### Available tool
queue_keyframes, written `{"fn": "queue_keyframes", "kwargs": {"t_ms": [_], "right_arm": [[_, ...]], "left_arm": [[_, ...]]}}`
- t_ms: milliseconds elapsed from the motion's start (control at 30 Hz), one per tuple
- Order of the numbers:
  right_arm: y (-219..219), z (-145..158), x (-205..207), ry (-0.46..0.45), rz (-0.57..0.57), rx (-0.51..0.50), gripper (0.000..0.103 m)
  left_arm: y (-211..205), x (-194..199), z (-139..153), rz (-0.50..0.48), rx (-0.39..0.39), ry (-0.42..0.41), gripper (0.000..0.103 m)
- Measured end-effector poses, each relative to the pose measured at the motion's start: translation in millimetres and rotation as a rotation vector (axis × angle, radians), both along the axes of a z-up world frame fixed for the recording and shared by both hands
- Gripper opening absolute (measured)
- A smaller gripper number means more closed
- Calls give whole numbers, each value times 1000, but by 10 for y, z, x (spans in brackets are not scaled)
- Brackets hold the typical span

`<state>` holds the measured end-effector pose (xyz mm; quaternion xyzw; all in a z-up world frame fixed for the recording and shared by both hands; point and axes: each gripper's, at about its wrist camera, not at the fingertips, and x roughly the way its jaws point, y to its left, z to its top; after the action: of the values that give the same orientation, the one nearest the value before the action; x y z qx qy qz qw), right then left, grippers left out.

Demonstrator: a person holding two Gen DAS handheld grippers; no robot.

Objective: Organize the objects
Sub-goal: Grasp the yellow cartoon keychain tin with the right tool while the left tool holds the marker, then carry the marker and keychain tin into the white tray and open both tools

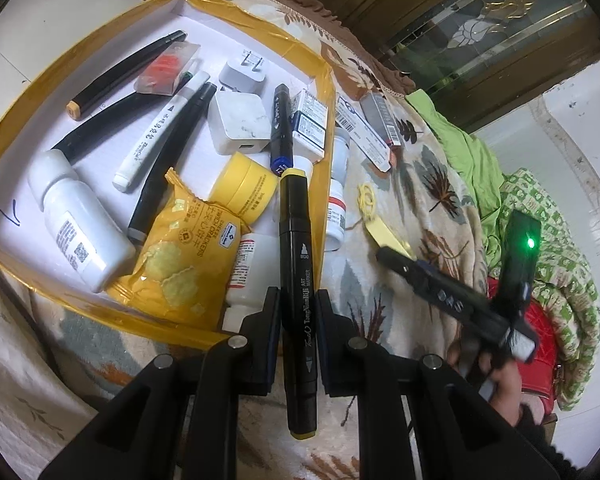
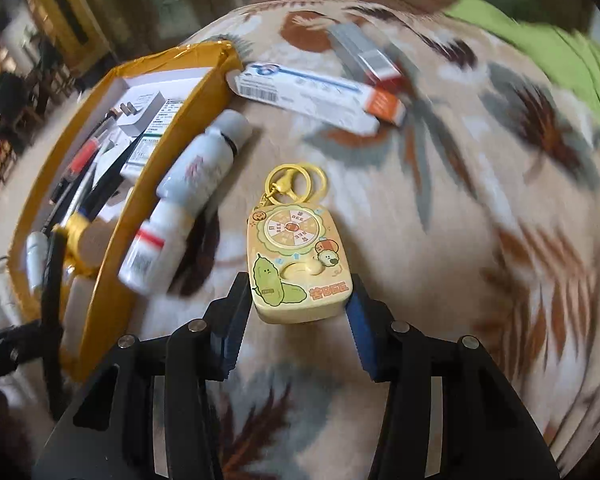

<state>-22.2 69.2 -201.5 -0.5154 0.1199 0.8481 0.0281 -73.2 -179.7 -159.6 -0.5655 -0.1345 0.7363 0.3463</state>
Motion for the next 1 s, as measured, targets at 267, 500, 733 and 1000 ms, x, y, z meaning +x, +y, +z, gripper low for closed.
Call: {"fn": "queue_keyframes", "kwargs": {"t_ms": [267,500,733,1000], "right_arm": [[-2,-130,160,-7,-105,-71,47],[-77,-134,108,-10,-139,-51,49],[-183,-79,334,22,-138,-126,49],[-376,451,345,158,-120,-321,49]], "left_arm": [[-169,40,160,31,43,21,15],[-645,-193,432,133,65,47,15],[-1016,-510,371,205,-22,29,15],[-984,-803,250,170,-76,34,15]]}}
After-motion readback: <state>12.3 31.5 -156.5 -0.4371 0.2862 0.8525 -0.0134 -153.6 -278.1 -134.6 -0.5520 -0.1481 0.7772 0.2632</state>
